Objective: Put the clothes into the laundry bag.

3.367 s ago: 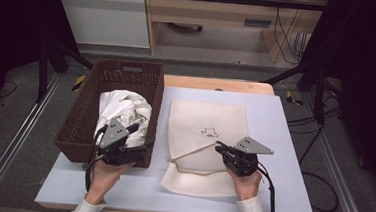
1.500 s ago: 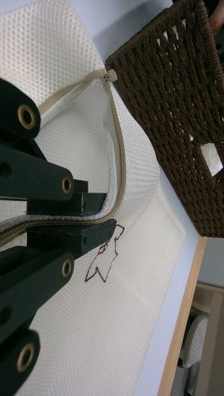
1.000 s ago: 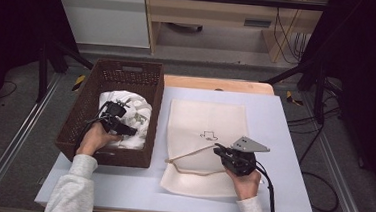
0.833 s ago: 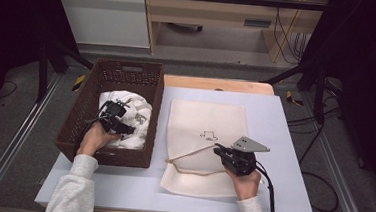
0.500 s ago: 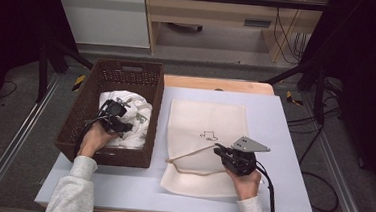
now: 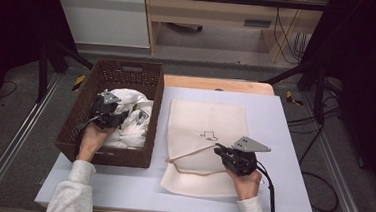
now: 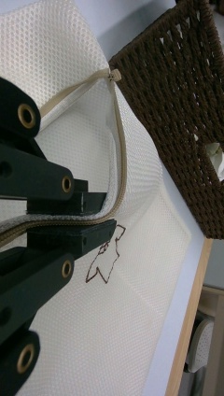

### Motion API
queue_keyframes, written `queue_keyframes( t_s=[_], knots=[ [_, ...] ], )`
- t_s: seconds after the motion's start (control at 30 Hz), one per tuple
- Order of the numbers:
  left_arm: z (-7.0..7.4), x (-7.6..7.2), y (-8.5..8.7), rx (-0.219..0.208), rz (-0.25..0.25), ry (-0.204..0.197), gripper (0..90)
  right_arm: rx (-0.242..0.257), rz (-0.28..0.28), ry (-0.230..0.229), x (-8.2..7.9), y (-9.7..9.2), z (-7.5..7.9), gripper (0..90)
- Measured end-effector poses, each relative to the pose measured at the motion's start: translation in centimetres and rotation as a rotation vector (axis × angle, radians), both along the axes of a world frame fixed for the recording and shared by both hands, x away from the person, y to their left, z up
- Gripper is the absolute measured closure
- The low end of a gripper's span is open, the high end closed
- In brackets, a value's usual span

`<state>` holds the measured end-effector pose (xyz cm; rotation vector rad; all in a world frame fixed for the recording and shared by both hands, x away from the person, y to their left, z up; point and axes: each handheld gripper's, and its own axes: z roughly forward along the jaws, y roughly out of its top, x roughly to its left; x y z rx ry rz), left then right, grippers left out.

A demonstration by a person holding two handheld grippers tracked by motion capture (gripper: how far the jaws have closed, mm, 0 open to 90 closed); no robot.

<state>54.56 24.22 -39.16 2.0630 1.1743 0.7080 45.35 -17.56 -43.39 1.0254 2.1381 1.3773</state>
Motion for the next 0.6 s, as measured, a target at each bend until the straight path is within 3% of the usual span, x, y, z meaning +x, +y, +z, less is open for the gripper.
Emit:
queue_keyframes(
  t_s=[0.03,0.17,0.2,0.27,0.4,0.47,0.53,0.6],
  knots=[
    [0.1,-0.3,0.0,-0.009,-0.003,-0.029,69.1,-0.001,0.001,0.0,0.0,0.0,0.0,85.2],
    [0.4,-0.5,0.4,-0.044,0.01,-0.06,69.6,0.001,-0.001,-0.001,0.0,0.0,0.0,85.3],
    [0.7,-0.7,0.8,-0.082,0.023,-0.089,69.7,0.002,-0.001,0.0,0.0,0.0,0.0,85.3],
    [0.8,-0.8,0.9,-0.097,0.027,-0.11,69.9,0.002,0.0,0.0,0.0,0.0,0.0,85.2],
    [1.3,-1.6,1.5,-0.138,0.043,-0.203,70.1,0.001,0.0,0.0,0.0,0.0,0.0,85.3],
    [1.4,-1.7,1.6,-0.146,0.047,-0.216,70.1,0.002,0.0,-0.001,0.0,-0.1,0.0,85.4],
    [1.9,-2.0,2.2,-0.191,0.066,-0.268,70.1,0.003,0.0,-0.003,0.0,-0.2,0.0,85.4],
    [2.0,-2.1,2.3,-0.2,0.069,-0.28,70.2,0.003,-0.001,0.001,0.0,-0.2,0.0,85.5]
  ],
)
